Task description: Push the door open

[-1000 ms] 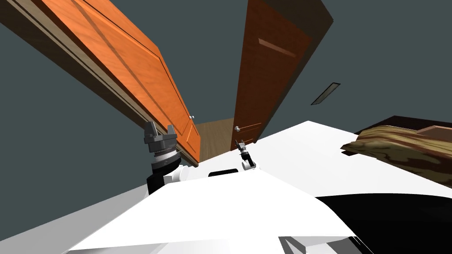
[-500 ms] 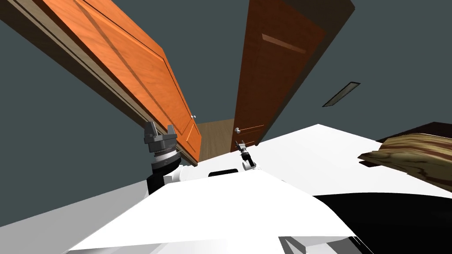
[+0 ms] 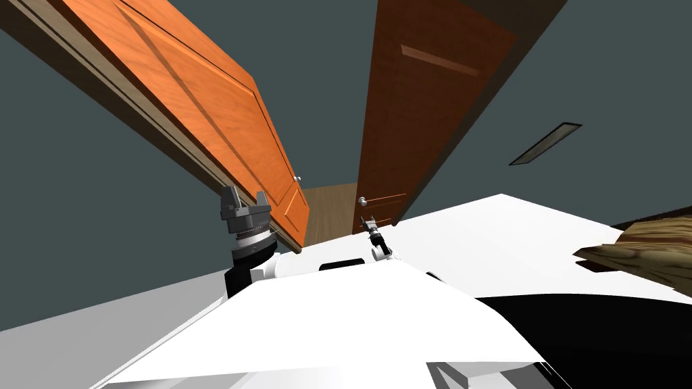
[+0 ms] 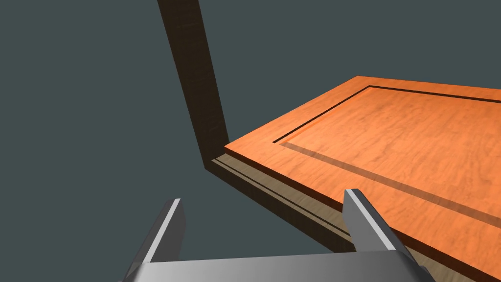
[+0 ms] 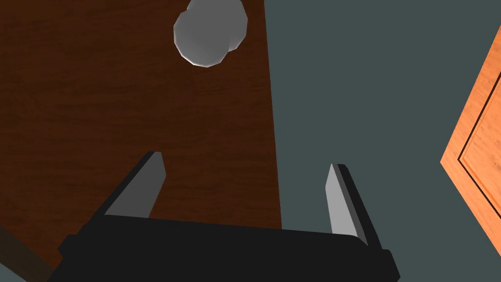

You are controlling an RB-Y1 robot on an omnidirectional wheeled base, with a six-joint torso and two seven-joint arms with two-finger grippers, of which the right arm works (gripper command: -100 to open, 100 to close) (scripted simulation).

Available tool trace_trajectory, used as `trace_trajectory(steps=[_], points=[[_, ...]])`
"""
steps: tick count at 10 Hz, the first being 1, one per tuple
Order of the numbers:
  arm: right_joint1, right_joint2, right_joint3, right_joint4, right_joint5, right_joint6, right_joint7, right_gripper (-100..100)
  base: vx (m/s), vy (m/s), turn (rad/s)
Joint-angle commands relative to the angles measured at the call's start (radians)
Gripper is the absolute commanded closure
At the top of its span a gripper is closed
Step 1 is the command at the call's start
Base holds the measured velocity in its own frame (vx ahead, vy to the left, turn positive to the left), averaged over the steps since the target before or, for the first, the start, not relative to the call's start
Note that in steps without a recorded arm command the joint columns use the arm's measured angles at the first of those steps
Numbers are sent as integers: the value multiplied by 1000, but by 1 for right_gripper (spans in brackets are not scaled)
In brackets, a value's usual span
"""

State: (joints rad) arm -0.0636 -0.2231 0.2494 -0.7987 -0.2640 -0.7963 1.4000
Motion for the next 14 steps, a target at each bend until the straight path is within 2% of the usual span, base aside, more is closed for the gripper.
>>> trace_trajectory(steps=[1, 6, 8, 14], points=[[-17, 0, 4, 39, -5, -10, 26, -100, 43, -101, 104], [-51, -7, 16, 118, -21, -22, 96, -100, 36, -127, 93], [-49, -4, 12, 116, -22, -24, 92, -100, 62, -35, 22], [-48, 6, 4, 127, -31, -33, 102, -100, 188, -4, 30]])
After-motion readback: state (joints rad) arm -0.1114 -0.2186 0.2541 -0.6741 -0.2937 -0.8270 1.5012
